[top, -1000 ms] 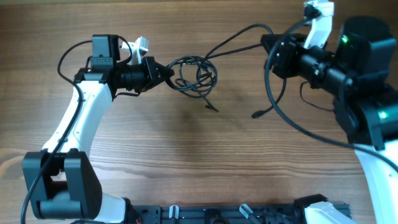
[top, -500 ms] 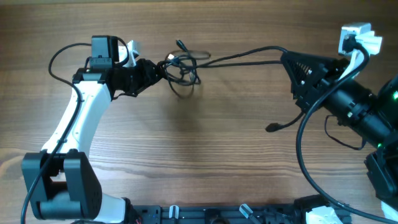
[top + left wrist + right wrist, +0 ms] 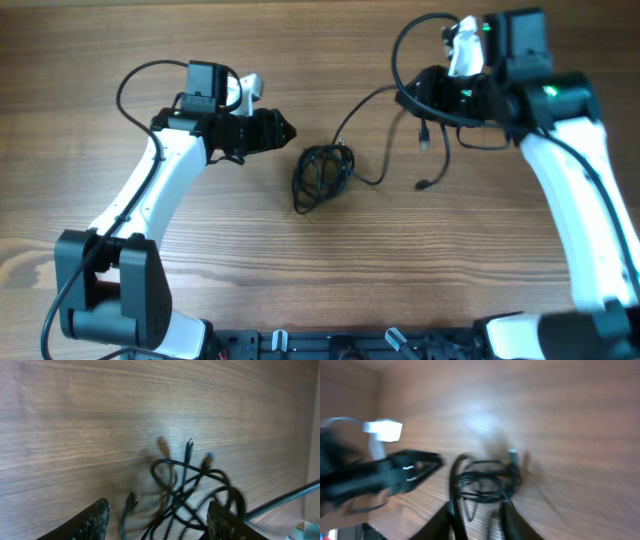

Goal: Untangle cables

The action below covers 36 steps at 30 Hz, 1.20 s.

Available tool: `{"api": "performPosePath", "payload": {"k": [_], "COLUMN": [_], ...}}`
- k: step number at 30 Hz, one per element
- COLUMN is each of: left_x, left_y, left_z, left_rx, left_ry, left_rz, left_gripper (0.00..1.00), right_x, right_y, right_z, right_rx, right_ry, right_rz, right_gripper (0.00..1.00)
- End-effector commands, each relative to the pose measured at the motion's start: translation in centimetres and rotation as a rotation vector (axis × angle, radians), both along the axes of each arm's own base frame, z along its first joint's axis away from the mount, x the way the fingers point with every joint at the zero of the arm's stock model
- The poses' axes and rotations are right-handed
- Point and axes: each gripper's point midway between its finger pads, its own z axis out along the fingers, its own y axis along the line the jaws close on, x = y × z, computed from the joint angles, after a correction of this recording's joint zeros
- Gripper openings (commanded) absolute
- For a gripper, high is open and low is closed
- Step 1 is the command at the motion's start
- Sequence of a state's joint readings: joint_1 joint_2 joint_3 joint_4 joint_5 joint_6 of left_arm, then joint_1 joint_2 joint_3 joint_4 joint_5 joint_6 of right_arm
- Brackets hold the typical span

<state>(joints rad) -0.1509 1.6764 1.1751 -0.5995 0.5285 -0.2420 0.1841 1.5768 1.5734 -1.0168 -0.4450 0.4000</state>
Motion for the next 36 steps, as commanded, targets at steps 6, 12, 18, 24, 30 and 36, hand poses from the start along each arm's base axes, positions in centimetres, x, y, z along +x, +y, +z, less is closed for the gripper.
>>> {"api": "performPosePath", "payload": {"k": [6,12,18,24,30,36], "left_x": [0.6,0.7,-3.4,-7.9,-11.7,-14.2], "left_y": [-1.2,-4.3,-8.9,-14.8,-17.2,-17.9], "left_z": [0.3,5.2,3.0,1.8,-1.9,-5.8], "left_rx": [-0.098,-0.275,-0.162,-0.029,0.064,0.115], "left_ry": [0.056,-0.045,0.043,-0.054,-0.018,0.089], "left_rz": [0.089,-0.093,-0.195,-0.435,-0.613,-0.679], "left_gripper": [0.6,0.6,0.56,0.57,0.54,0.27], "right_x": [1.0,0.5,2.3,2.9,2.7,2.6], "right_y": [-4.4,-2.8,-7.6,-11.2,-11.0,-11.0], "right_z": [-6.4,1.0,2.4,2.5,2.3,2.3], "right_rx": [-0.282,-0.216,-0.251,-0.221,-0.217,-0.216], "right_ry": [0.135,-0.062,-0.075,-0.077,-0.073,-0.07], "right_rz": [-0.031,0.111,-0.122,-0.176,-0.148,-0.149], "right_gripper": [0.82,0.88,0.93,0.93,0.93,0.93]}}
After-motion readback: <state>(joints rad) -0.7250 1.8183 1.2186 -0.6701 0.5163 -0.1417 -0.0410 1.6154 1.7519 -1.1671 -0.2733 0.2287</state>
